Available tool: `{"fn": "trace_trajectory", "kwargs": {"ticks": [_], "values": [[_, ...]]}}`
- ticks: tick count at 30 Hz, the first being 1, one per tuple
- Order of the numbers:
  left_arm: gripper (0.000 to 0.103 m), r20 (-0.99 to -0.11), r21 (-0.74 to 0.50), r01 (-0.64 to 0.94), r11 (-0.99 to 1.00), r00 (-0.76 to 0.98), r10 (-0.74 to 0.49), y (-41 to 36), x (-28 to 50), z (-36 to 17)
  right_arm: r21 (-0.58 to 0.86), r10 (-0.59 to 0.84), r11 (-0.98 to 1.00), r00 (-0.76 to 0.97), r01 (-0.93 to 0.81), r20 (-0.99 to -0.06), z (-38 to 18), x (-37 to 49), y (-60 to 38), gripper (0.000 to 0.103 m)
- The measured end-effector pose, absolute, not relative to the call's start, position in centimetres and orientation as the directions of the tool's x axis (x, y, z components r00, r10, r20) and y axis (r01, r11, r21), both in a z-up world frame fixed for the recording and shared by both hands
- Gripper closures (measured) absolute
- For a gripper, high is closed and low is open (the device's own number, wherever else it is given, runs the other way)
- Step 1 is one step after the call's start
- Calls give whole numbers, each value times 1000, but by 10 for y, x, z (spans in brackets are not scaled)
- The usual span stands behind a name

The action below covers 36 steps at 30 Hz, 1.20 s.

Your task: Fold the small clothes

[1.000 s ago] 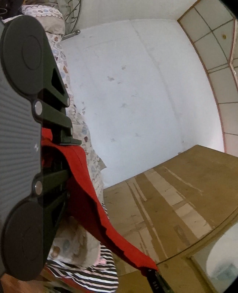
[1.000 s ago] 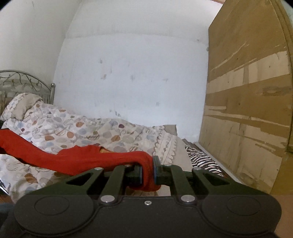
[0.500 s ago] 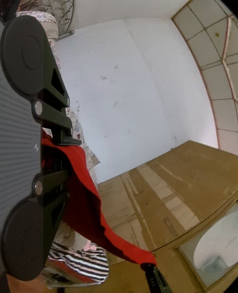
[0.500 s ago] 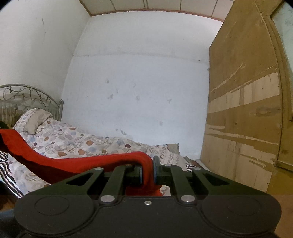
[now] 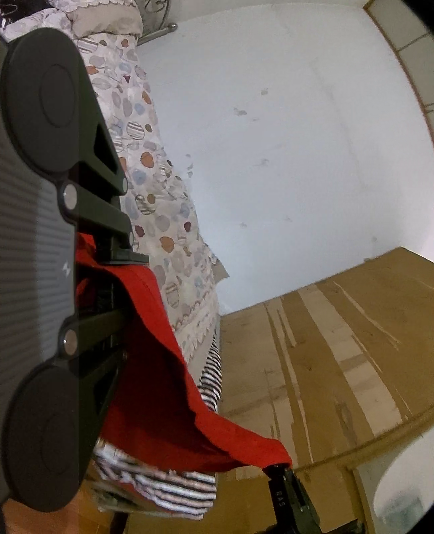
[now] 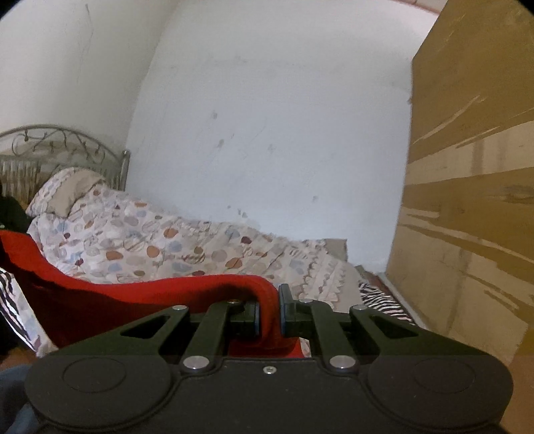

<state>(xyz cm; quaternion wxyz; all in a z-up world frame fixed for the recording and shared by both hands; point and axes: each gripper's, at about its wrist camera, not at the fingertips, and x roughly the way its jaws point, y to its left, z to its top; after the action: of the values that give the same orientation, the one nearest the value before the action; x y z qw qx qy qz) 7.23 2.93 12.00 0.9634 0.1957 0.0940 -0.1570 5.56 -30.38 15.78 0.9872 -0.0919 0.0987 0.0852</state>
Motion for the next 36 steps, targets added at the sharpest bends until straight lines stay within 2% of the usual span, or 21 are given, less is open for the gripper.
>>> {"fn": "trace_trajectory", "kwargs": {"ticks": [6, 13, 17, 24, 28, 30, 32, 36], "values": [[97, -333, 308, 335, 891, 915, -229, 34, 162, 122, -184, 164, 956, 939, -227, -303, 162, 159, -291, 93], [97, -466, 258, 332, 907, 866, -184, 44, 260, 92, -149, 133, 965, 894, -215, -428, 129, 267, -290, 93], [97, -551, 160, 326, 932, 813, -190, 55, 305, 68, -118, 133, 969, 858, -218, -496, 99, 311, -291, 92], [94, -655, -9, 308, 951, 717, -239, 81, 353, 26, -146, 109, 964, 833, -221, -543, 53, 347, -279, 92], [87, -677, -87, 324, 942, 675, -295, 92, 371, 15, -152, 87, 966, 819, -209, -568, 37, 360, -280, 92], [79, -676, -98, 341, 935, 667, -314, 92, 375, 16, -137, 83, 971, 815, -195, -573, 34, 366, -286, 91], [66, -676, -90, 343, 935, 668, -310, 92, 378, 16, -123, 76, 976, 810, -181, -582, 32, 371, -291, 91], [50, -683, -57, 290, 955, 686, -249, 94, 383, 17, -114, 70, 978, 787, -175, -613, 23, 380, -295, 90]]}}
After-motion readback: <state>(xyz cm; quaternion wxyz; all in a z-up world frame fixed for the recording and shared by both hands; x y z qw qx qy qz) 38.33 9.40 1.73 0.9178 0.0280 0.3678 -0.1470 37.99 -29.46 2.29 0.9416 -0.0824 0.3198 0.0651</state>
